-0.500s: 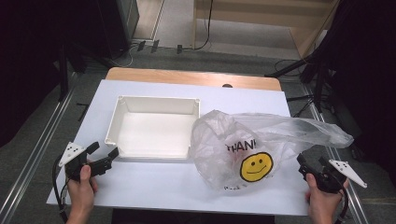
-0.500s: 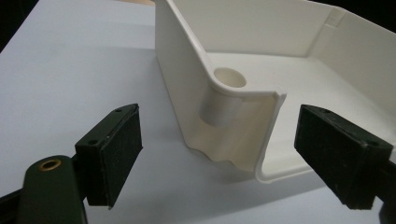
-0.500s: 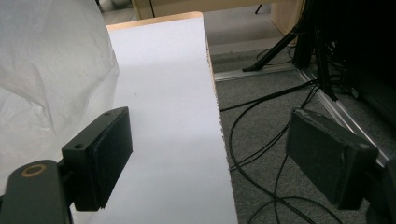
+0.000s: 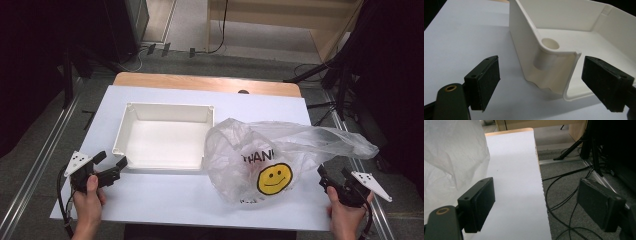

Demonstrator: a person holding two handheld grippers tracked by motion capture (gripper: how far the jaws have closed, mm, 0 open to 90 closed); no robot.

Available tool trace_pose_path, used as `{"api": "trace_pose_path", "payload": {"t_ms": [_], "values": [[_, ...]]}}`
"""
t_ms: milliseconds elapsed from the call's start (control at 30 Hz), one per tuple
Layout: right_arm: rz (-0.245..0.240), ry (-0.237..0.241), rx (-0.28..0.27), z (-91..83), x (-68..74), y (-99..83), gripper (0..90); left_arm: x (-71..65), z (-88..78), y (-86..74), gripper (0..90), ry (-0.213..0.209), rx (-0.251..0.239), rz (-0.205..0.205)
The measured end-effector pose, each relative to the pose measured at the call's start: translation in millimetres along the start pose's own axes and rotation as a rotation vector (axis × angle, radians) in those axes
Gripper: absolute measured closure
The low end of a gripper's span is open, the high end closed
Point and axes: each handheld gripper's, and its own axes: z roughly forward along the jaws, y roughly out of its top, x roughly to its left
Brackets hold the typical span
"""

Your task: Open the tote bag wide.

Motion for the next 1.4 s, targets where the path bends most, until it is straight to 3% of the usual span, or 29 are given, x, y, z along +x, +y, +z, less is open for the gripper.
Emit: {"api": "trace_pose_path", "payload": {"t_ms": [633, 767, 967, 1133, 1200, 1233, 1333, 1400], "values": [[0.001, 0.025, -0.031, -7.9, -1.1, 0.6, 19.1, -3.3, 4.8, 1.0, 15.3, 0.035, -0.003, 0.010], [-0.024, 0.049, -0.056, -15.0, 2.5, 7.9, 20.4, -4.0, -0.4, -0.7, 15.3, 0.025, -0.021, 0.018], [-0.033, 0.109, -0.093, -28.8, 17.3, 27.1, 20.6, -5.9, -12.7, 1.7, 15.3, -0.013, -0.071, -0.013], [-0.042, 0.158, -0.128, -42.8, 27.8, 35.9, 20.4, -33.4, -14.3, 14.4, 15.3, -0.074, -0.094, 0.037], [-0.032, 0.184, -0.132, -46.8, 30.5, 38.7, 20.2, -47.2, -14.3, 19.5, 15.4, -0.124, -0.099, 0.038], [-0.032, 0.184, -0.132, -46.8, 30.5, 38.7, 20.2, -47.2, -14.3, 19.5, 15.2, -0.124, -0.099, 0.038], [-0.044, 0.244, -0.132, -49.6, 38.1, 43.7, 17.7, -72.8, -18.8, 27.2, 15.0, -0.142, -0.111, 0.095], [-0.049, 0.255, -0.129, -49.3, 40.6, 44.9, 16.5, -79.0, -20.5, 29.7, 14.9, -0.154, -0.121, 0.096]]}}
